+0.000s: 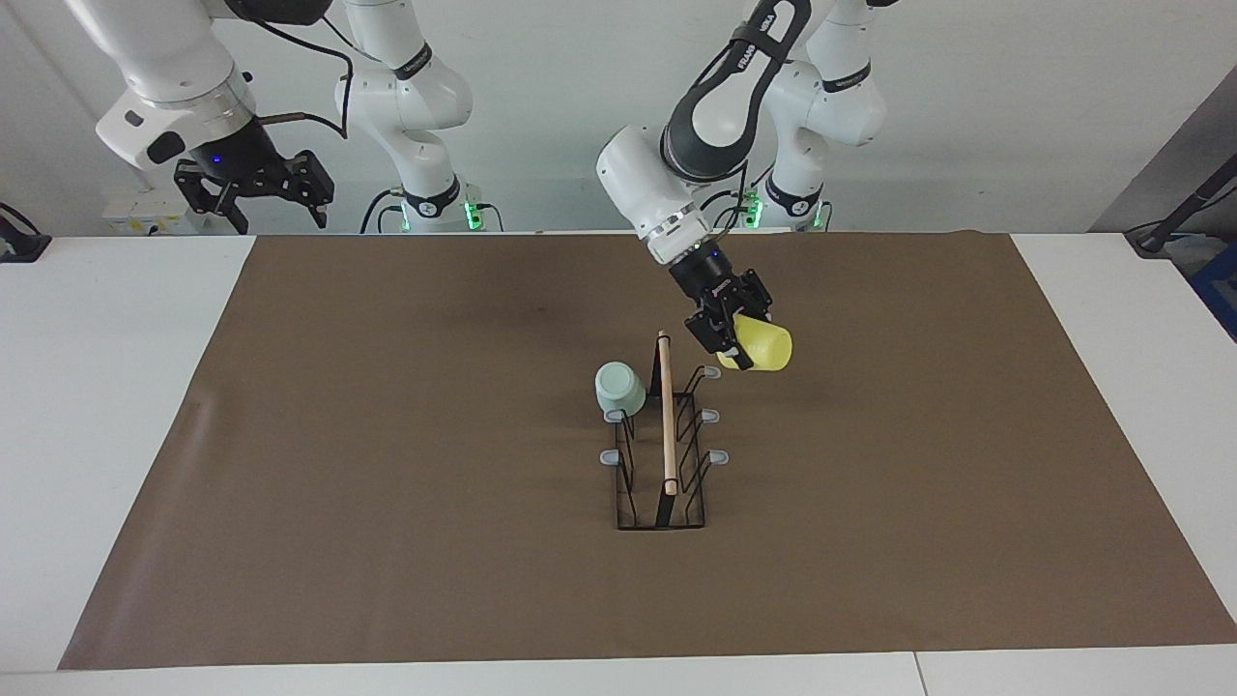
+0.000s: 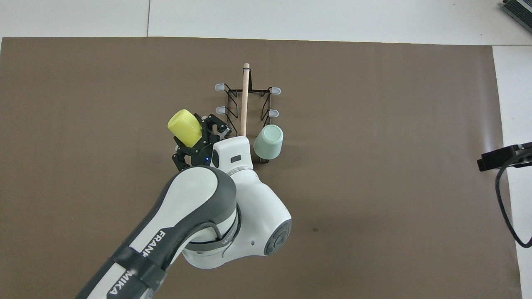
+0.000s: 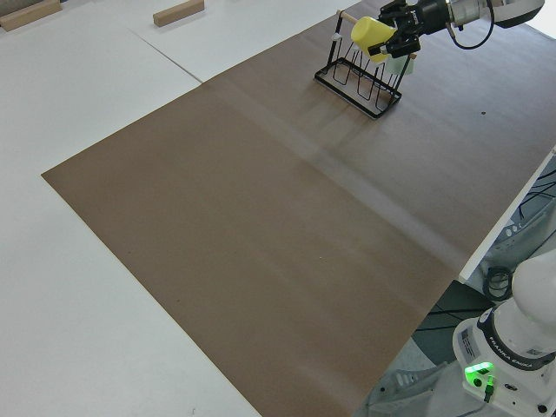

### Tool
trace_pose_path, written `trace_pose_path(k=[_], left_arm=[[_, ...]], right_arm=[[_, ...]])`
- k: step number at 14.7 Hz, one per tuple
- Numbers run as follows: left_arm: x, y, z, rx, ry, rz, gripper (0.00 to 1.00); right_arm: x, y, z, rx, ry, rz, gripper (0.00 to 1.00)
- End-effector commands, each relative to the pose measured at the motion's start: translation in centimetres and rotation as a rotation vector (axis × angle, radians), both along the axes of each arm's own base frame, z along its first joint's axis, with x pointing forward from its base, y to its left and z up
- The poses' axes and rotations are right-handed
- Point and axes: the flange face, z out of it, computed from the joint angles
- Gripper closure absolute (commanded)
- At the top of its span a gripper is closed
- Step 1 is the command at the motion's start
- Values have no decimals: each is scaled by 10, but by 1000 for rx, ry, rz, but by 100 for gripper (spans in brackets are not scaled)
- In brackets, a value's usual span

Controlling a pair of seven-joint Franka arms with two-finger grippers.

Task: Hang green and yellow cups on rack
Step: 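Carry the yellow cup with the left gripper to a rack peg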

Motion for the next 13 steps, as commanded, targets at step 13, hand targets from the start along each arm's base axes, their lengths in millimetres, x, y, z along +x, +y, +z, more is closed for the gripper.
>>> trace_pose_path(k=[13], left_arm=[[-12, -46, -43, 49, -164, 47, 100]], right_arm=[[3, 1, -3, 2, -31, -24, 0]])
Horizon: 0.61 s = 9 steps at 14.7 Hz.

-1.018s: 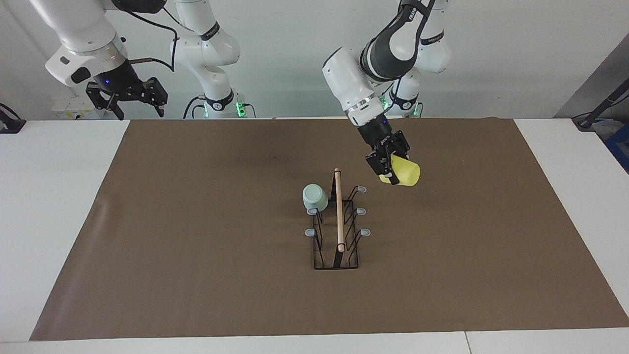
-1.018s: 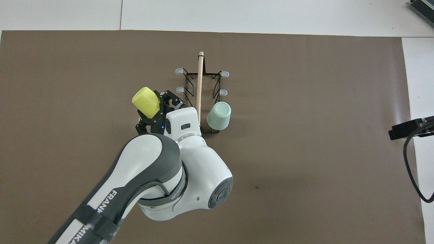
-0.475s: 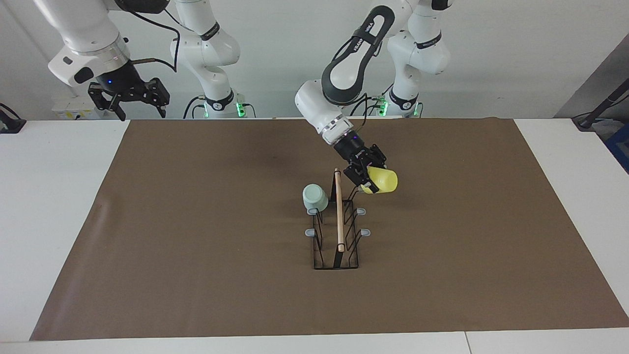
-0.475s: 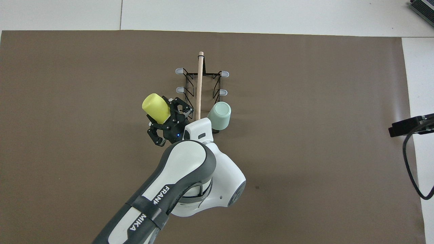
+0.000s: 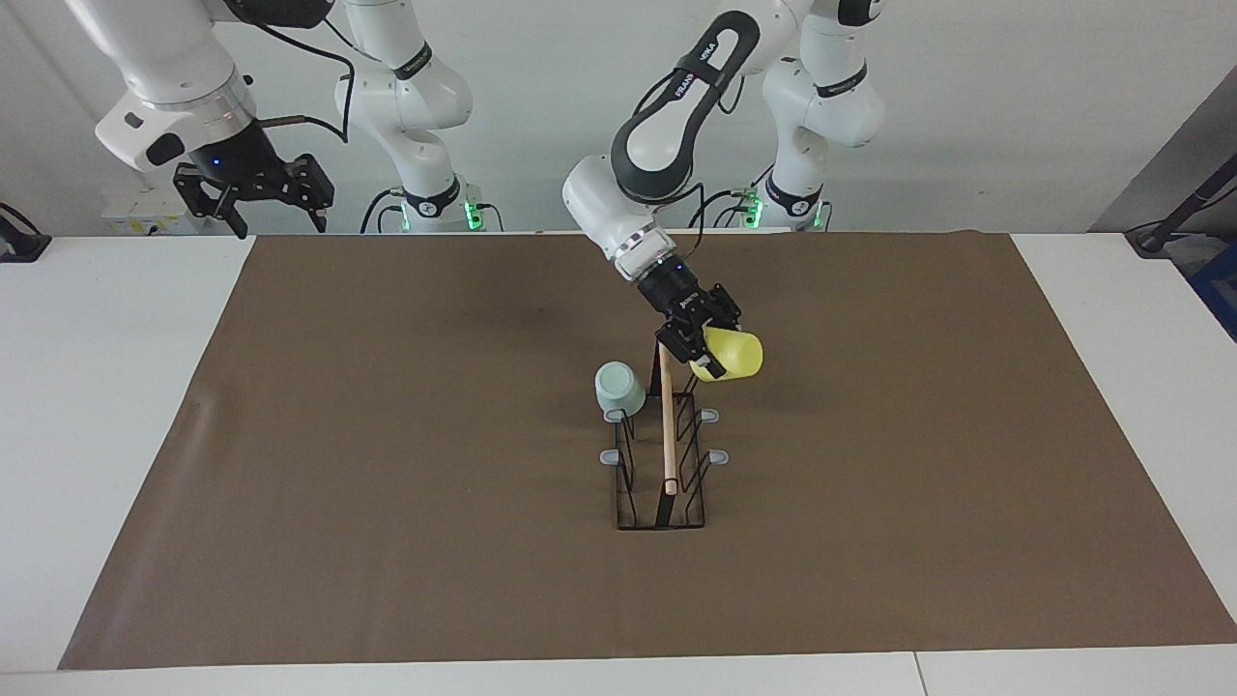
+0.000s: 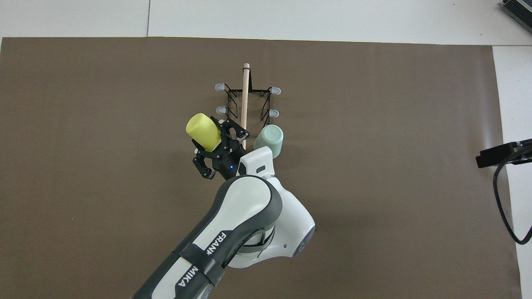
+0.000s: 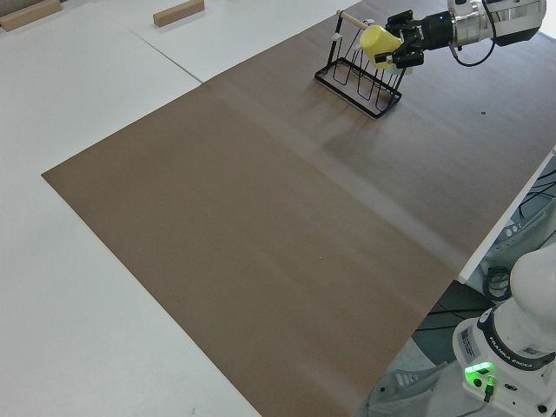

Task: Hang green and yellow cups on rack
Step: 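Carry the yellow cup with the left gripper to a rack peg, then hang the yellow cup on the peg and open the left gripper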

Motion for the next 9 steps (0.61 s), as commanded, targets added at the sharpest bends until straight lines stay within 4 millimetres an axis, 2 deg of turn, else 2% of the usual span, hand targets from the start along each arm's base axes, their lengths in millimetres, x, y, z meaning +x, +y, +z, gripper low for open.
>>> trace_pose_path(k=[1, 6, 7, 9], left_arm=[[-2, -4, -8, 28, -29, 16, 100], [-9, -9, -10, 32, -33, 10, 100], [-10, -9, -10, 35, -34, 12, 69], [-9, -5, -9, 46, -39, 35, 17]], right_arm=[[0, 1, -1, 6, -15, -24, 0], [4, 9, 3, 13, -47, -5, 0], [4, 9, 3, 13, -49, -5, 0], [4, 9, 3, 13, -47, -3, 0]])
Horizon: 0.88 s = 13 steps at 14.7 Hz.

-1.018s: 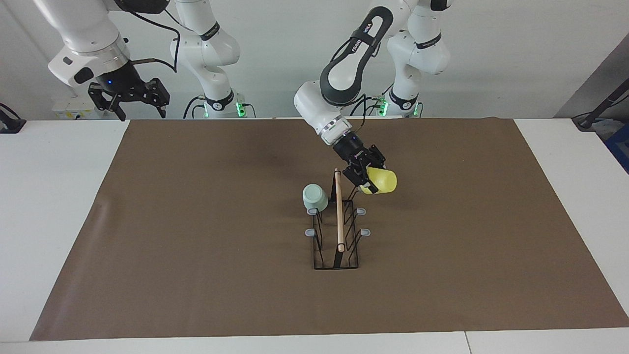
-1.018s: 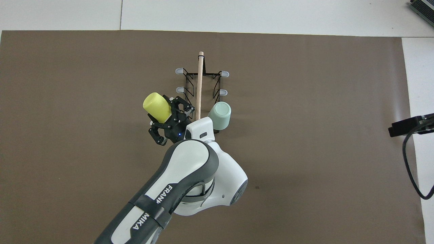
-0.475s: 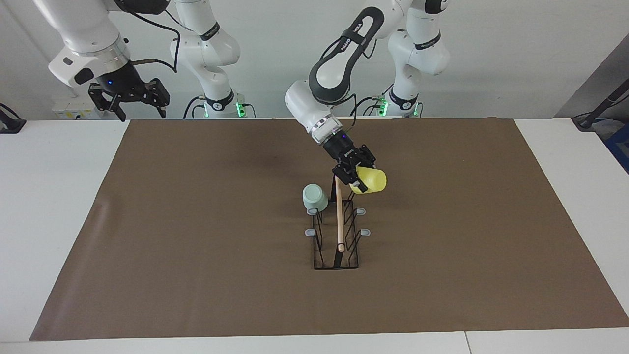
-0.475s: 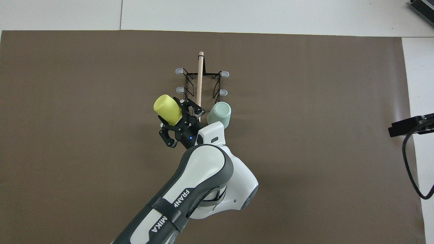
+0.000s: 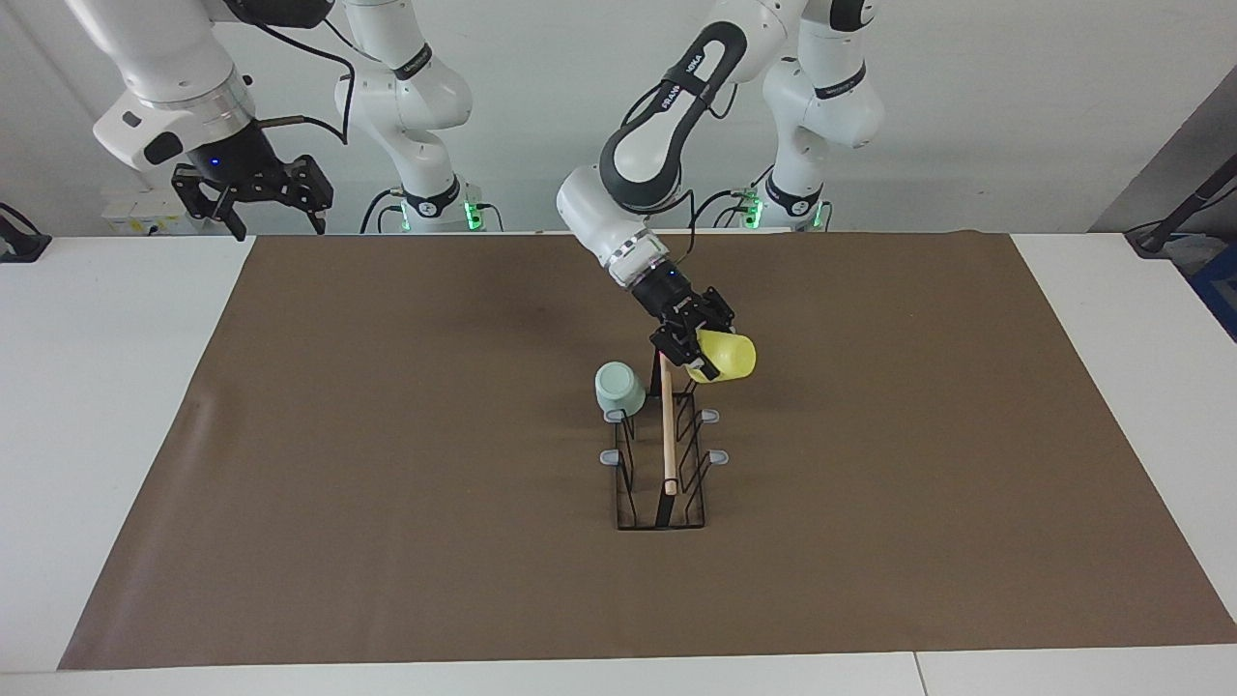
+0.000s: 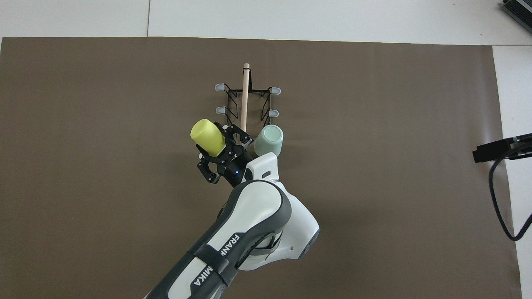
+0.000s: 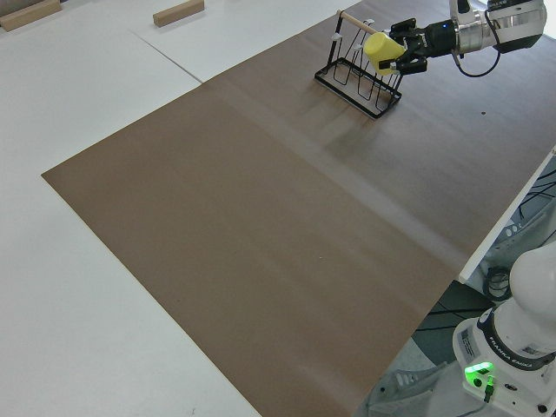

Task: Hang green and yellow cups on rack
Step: 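Hang the yellow cup on the peg and open the left gripper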

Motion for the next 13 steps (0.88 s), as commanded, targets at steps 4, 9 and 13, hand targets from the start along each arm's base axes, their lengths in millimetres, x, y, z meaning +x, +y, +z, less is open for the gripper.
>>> trace_pose_path(k=[4, 9, 13], left_arm=[[-5, -1, 6, 32, -36, 45, 0], [-7, -6, 23, 32, -23, 37, 0], [4, 20, 71, 94, 151, -17, 0]], right_arm=[[-3, 2, 5, 16, -21, -14, 0], [-5, 1, 6, 14, -20, -13, 0], [-8, 0, 11, 14, -31, -19, 0]])
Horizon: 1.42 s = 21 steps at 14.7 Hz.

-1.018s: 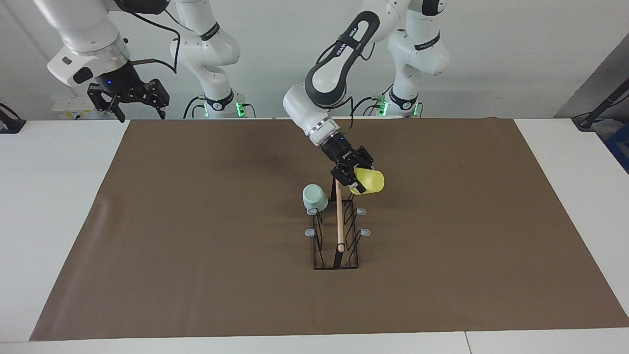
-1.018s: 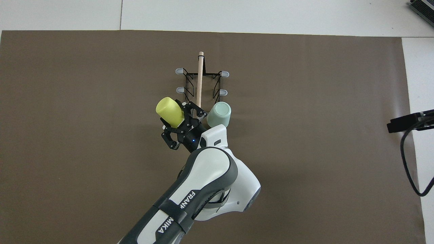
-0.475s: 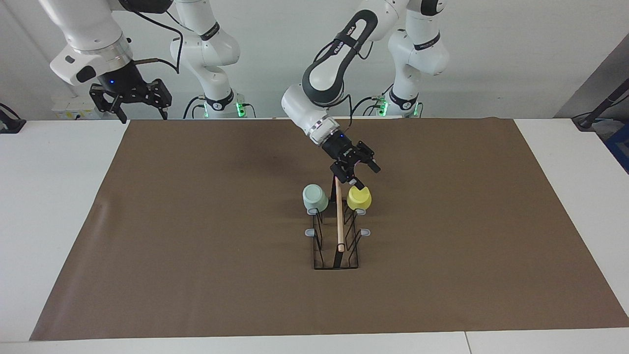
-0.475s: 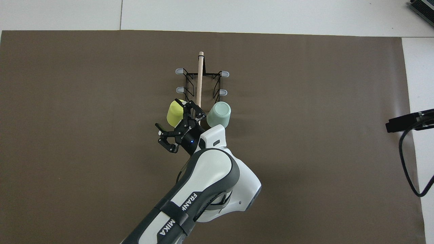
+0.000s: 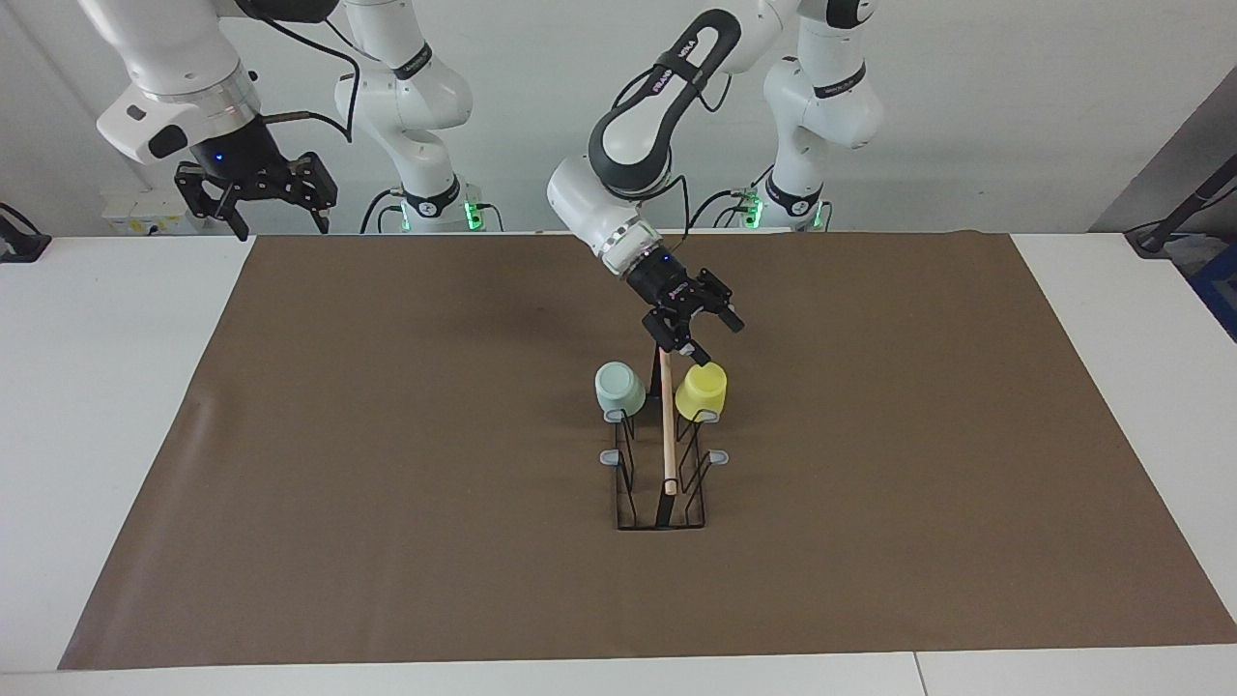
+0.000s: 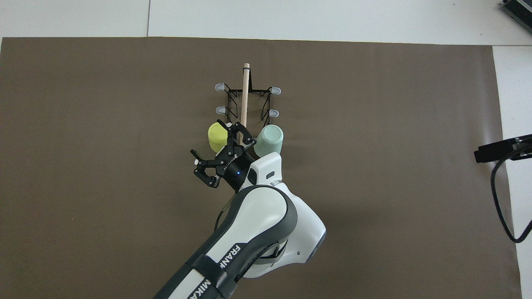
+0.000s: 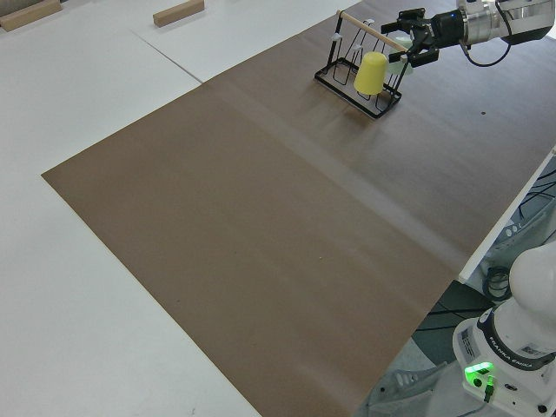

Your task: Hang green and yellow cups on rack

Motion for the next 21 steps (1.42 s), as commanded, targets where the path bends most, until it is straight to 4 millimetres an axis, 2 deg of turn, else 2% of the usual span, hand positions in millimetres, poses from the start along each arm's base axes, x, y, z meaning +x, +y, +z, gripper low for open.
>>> trace_pose_path(k=[1, 3, 4, 6, 9, 11, 12, 15, 19, 21], left_arm=[[9, 29, 46, 24, 136, -25, 0], [24, 54, 68, 23, 217, -61, 0], [27, 59, 77, 34, 257, -98, 0], [36, 77, 84, 69, 353, -129, 0], [50, 102, 101, 106, 439, -218, 0], [52, 131, 127, 34, 521, -245, 0], [47, 146, 140, 14, 552, -270, 0], [50, 198, 166, -85, 604, -290, 0], [65, 246, 181, -194, 739, -396, 0], [71, 263, 196, -191, 795, -498, 0]], right_arm=[[0, 0, 6, 14, -49, -23, 0], [9, 0, -2, 4, -58, -20, 0], [14, -1, -8, -1, -51, -21, 0], [22, -2, -17, -6, -41, -22, 0], [16, 0, -26, -4, -22, -30, 0], [19, -1, -33, -6, -25, -31, 0], [19, -1, -34, -1, -17, -33, 0], [13, 4, -35, 54, 27, -46, 0], [12, 7, -34, 52, 26, -50, 0], [12, 8, -34, 55, 27, -46, 0]])
